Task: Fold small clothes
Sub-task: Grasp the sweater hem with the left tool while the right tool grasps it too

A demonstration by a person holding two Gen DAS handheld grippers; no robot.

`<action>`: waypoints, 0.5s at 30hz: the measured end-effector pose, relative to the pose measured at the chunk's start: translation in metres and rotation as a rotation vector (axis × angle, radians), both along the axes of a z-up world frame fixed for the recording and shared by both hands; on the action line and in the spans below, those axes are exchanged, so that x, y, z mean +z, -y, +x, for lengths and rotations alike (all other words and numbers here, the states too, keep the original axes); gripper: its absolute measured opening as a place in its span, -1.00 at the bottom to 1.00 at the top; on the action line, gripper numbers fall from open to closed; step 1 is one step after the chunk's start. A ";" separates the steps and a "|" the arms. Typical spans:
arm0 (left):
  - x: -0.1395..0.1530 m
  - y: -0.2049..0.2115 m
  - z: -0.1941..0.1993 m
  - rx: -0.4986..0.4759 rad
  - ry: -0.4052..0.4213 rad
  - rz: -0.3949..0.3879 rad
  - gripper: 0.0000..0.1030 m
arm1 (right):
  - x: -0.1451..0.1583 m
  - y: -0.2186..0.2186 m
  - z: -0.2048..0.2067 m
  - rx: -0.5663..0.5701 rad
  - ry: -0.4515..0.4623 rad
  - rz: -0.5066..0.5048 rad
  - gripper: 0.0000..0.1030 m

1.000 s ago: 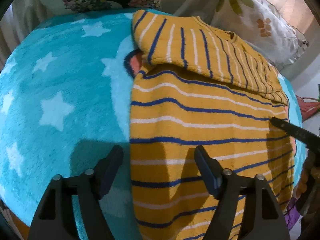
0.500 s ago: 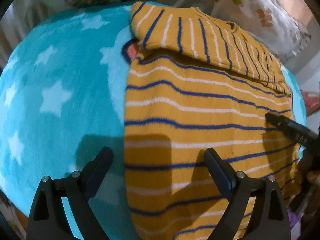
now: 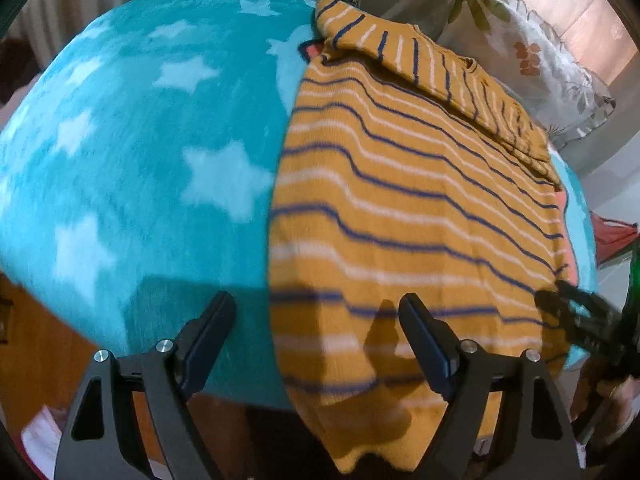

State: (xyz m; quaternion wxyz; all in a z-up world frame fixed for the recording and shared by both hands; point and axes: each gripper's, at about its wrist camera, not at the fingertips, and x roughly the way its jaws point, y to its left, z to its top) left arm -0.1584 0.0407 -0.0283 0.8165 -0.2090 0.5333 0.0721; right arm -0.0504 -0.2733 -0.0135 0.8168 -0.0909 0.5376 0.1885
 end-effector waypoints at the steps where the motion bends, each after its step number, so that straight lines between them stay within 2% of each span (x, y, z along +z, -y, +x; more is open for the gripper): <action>1: 0.000 0.003 -0.003 0.003 0.005 -0.014 0.62 | 0.002 0.008 -0.009 0.010 0.004 0.010 0.63; 4: 0.000 0.010 -0.015 0.007 0.028 -0.058 0.62 | 0.004 0.036 -0.033 -0.004 -0.020 0.045 0.63; 7: -0.002 0.015 -0.023 0.012 0.056 -0.116 0.63 | -0.002 0.062 -0.047 -0.021 -0.123 0.148 0.62; 8: -0.002 0.015 -0.026 0.012 0.064 -0.142 0.63 | -0.001 0.070 -0.053 -0.027 -0.123 0.192 0.59; 12: -0.005 0.021 -0.033 0.010 0.069 -0.217 0.64 | -0.002 0.077 -0.069 -0.009 -0.185 0.292 0.53; 14: -0.008 0.024 -0.035 0.014 0.058 -0.236 0.64 | -0.003 0.074 -0.075 0.009 -0.200 0.300 0.43; 15: -0.011 0.025 -0.035 0.022 0.043 -0.236 0.56 | -0.003 0.073 -0.077 0.016 -0.201 0.292 0.39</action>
